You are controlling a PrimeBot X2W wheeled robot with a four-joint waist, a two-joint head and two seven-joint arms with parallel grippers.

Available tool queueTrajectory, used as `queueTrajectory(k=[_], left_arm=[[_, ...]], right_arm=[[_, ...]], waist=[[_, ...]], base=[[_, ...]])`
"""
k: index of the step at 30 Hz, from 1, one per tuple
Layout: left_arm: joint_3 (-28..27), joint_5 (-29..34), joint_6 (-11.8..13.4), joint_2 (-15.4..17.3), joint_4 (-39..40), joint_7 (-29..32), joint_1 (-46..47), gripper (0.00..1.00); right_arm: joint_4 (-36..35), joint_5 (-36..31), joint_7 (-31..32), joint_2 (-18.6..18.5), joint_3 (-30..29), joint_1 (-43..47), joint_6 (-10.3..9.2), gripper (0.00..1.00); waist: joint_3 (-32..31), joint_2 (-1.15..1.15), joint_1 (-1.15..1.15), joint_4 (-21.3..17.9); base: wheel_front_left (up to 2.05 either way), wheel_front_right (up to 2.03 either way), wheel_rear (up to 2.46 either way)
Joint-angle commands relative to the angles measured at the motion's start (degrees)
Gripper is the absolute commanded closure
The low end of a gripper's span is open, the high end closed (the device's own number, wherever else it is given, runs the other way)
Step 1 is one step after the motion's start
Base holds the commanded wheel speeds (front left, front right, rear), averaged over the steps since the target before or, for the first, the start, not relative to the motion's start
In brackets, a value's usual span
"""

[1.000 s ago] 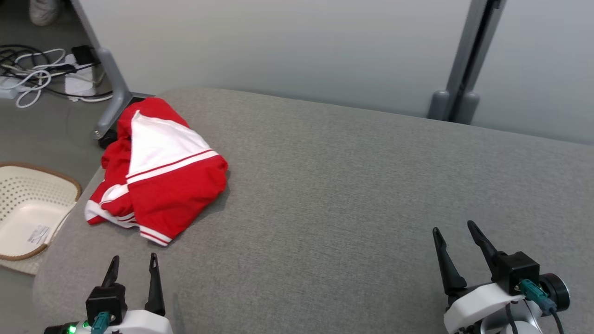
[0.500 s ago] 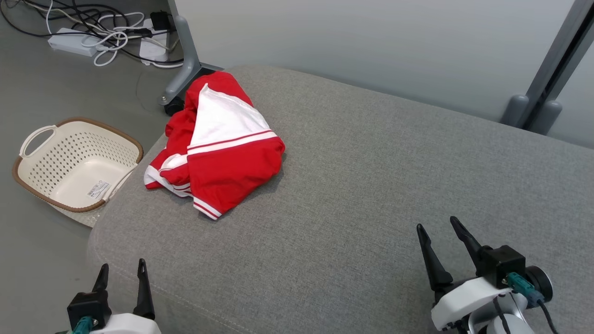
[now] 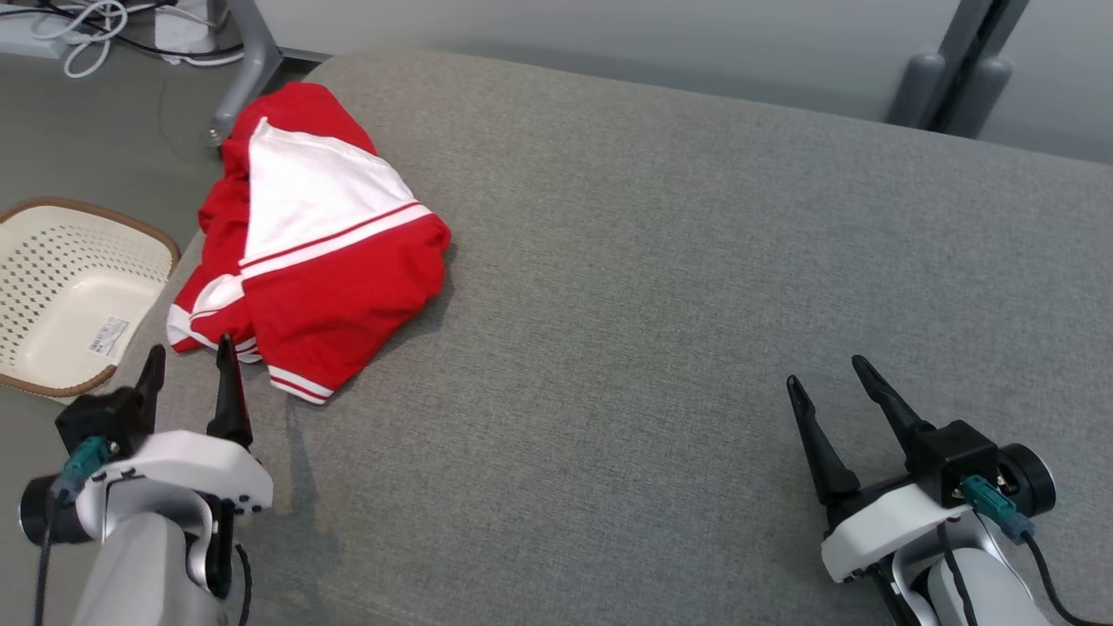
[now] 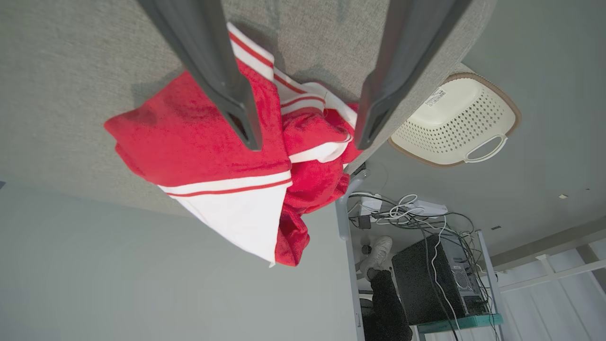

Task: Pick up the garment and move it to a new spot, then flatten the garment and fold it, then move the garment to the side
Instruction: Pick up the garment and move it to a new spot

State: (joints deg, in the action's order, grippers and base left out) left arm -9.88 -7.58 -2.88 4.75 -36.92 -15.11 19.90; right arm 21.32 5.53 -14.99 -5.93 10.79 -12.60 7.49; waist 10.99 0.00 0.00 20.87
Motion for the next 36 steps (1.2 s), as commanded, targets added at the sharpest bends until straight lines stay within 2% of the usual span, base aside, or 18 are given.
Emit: queueTrajectory(k=[1,8,13,21,22,23,30,36], left_arm=[[-0.2,-0.3,-1.0,1.2,-1.8,-0.1,3.7,0.00],[0.4,-0.1,-3.1,5.3,-11.1,-0.1,13.0,0.00],[-0.7,-0.8,-2.2,7.6,-20.2,-0.1,17.8,0.00],[-0.5,-1.3,-1.5,7.9,-27.7,-0.1,21.3,0.00],[-0.4,-1.5,-1.6,7.9,-28.3,-0.1,21.7,0.63],[-0.3,-1.5,-1.6,7.9,-28.9,-0.1,22.0,1.00],[0.4,-1.8,-2.7,8.6,-29.6,-0.1,23.6,1.00],[2.9,0.0,-3.5,9.5,-23.0,-0.1,25.8,1.00]], right_arm=[[-0.4,0.0,-0.3,-0.9,0.4,-1.0,0.00,0.00],[-0.9,1.7,-0.3,-1.9,2.9,-2.4,0.00,0.00],[-0.7,2.2,-0.3,-2.6,4.0,-3.9,0.00,0.00],[0.0,2.7,-0.3,-2.4,3.4,-4.4,0.00,0.00],[0.2,2.9,-0.3,-2.3,3.4,-4.4,0.00,0.00],[0.4,3.0,-0.3,-2.2,3.4,-4.3,0.00,0.00],[0.9,4.0,-0.3,-0.3,3.2,-3.9,0.00,0.00],[0.7,4.9,-0.3,1.2,2.3,-2.7,0.00,0.00]], waist=[[2.7,0.00,0.00,-2.7],[6.4,0.00,0.00,-6.8],[8.7,0.00,0.00,-9.3],[9.8,0.00,0.00,-10.6],[9.6,0.00,0.00,-10.6],[9.3,0.00,0.00,-10.7],[5.8,0.00,0.00,-11.7],[2.0,0.00,0.00,-14.0]], base=[[0.00,0.00,0.00],[0.00,0.00,0.00],[0.00,0.00,0.00],[0.00,0.00,0.00],[0.00,0.00,0.00],[0.00,0.00,0.00],[0.00,0.00,0.00],[0.00,0.00,0.00]])
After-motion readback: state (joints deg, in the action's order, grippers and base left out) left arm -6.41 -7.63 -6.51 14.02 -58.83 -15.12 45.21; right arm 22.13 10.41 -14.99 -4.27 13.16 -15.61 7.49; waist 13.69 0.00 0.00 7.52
